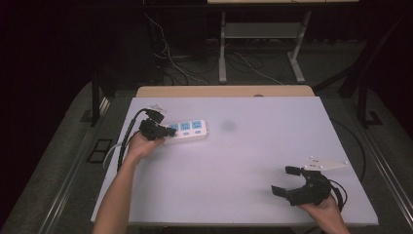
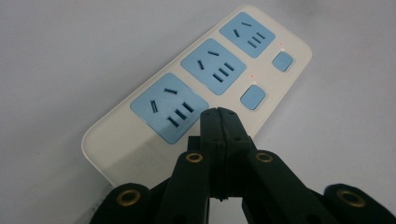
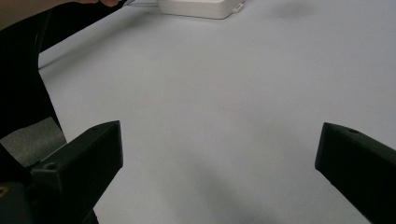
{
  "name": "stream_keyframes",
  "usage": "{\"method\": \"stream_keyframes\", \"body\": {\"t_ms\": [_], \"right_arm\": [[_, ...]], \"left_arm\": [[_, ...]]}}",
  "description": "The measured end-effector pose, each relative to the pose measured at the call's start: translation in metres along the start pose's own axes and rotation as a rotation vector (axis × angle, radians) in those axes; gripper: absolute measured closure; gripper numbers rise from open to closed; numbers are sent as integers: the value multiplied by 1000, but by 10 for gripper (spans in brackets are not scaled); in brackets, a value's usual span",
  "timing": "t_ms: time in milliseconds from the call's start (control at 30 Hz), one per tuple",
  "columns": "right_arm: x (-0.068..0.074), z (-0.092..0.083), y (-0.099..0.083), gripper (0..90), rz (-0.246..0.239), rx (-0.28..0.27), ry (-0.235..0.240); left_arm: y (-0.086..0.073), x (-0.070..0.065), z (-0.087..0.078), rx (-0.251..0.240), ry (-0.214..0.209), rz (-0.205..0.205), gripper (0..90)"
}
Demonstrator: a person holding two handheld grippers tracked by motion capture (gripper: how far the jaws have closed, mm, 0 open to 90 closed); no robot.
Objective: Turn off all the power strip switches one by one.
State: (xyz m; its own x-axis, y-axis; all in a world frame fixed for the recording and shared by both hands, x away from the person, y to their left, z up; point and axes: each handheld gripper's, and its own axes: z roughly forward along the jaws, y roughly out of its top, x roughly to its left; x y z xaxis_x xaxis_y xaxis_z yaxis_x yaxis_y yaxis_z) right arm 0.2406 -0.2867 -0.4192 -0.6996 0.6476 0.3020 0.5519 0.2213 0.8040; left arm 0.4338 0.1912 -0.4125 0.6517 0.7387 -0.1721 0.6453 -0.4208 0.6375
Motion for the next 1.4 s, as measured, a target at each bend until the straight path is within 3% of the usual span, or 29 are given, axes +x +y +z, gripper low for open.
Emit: {"method": "stream_keyframes", "body": {"t_ms": [133, 667, 833, 1033, 1233, 1400], "right_arm": [[0, 0, 0, 7, 0, 1, 0], [0, -1, -1, 6, -2, -2, -2], [0, -1, -1, 7, -3, 0, -2], [0, -1, -1, 7, -3, -2, -3], [0, -2, -1, 6, -4, -10, -8], [0, -2, -1, 6, -1, -11, -9]], "left_arm": [[0, 0, 1, -2, -11, 0, 890], [1, -2, 3, -3, 16, -13, 892], [-1, 3, 2, -15, -16, -63, 894], [0, 2, 2, -8, -3, -54, 895], [-9, 5, 2, -67, -29, -117, 896], [-7, 4, 3, -52, -19, -111, 898]]}}
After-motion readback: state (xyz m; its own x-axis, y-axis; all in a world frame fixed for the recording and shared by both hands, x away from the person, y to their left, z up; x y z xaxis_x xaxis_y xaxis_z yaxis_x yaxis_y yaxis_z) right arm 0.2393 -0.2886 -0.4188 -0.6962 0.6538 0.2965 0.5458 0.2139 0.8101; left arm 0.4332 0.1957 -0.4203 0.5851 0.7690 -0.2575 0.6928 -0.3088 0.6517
